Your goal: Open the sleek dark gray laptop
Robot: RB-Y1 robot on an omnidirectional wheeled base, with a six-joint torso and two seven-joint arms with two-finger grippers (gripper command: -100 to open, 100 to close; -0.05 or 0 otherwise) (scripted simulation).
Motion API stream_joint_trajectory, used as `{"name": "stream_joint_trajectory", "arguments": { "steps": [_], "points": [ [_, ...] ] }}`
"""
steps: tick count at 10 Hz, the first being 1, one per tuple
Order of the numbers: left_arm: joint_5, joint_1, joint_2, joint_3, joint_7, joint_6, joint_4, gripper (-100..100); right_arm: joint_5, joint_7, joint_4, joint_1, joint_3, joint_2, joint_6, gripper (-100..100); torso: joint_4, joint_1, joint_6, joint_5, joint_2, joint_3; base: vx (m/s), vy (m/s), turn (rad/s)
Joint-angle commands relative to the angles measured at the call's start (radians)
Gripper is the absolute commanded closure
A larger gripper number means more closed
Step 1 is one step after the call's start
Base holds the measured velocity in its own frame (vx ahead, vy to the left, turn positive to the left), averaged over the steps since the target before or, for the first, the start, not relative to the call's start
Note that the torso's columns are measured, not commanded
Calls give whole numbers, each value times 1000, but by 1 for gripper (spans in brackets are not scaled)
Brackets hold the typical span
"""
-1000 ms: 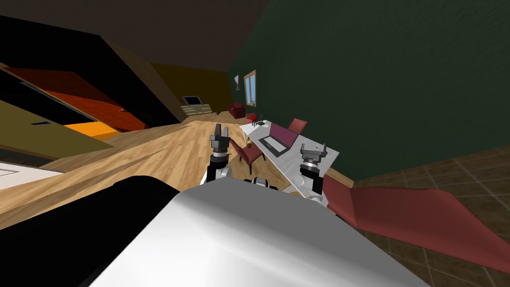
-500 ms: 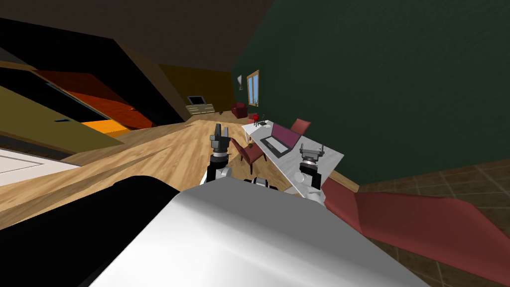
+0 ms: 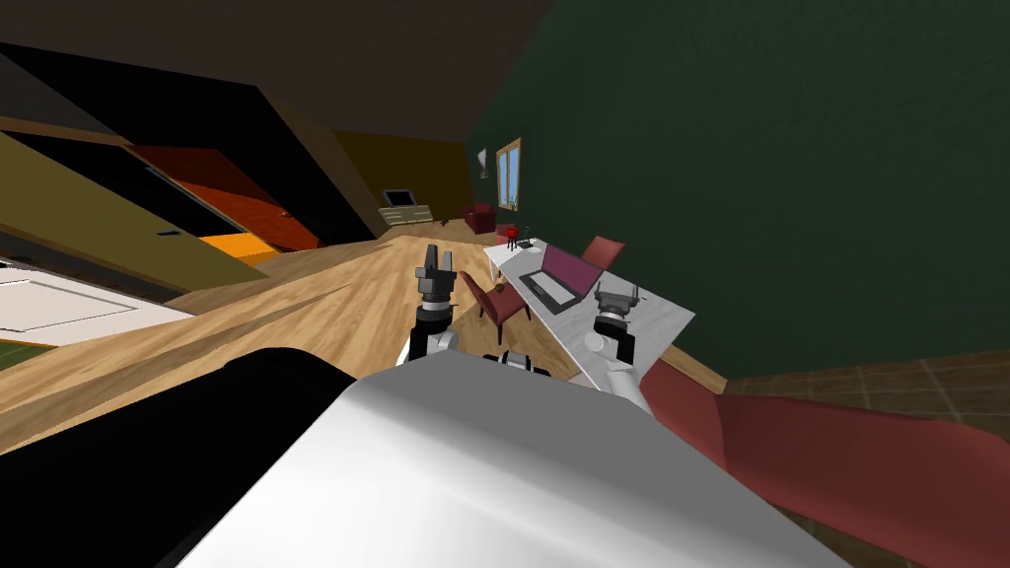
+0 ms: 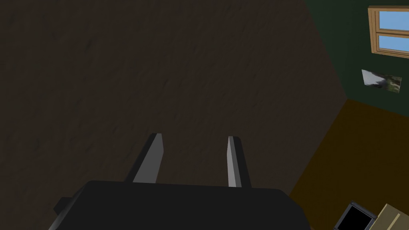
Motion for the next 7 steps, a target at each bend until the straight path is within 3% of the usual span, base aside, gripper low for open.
{"name": "stream_joint_trajectory", "arguments": {
  "steps": [1, 2, 4, 5, 6, 7],
  "points": [
    [0, 0, 0, 0, 0, 0, 0, 0, -37, -57, 63, -22, 0, -11, -2, -100, 0, 0, 1, 0, 0, 0, 2, -3, -14],
    [0, 0, 0, 0, 0, 0, 0, 0, -84, -100, 98, -63, -4, -26, 2, -100, 0, 0, 1, 0, 1, 0, 2, -5, 107],
    [0, 0, 0, 0, 0, 0, 0, 0, -88, -117, 126, -63, -4, -26, 2, -100, 0, 0, 1, 0, 0, 0, 2, -4, 40],
    [0, 0, 0, 0, 0, 0, 0, 0, -135, -162, 167, -104, -7, -42, 6, -100, 0, 0, 1, 0, 0, 0, 2, -3, 133],
    [0, 0, 0, 0, 0, 0, 0, 0, -137, -176, 190, -104, -7, -42, 6, -100, 0, 0, 0, 0, 0, 0, 4, -9, 69],
    [0, 0, 0, 0, 0, 0, 0, 0, -179, -216, 234, -144, -12, -57, 11, -100, 0, 0, 1, 0, 0, 0, 4, -13, 97]
  ]
}}
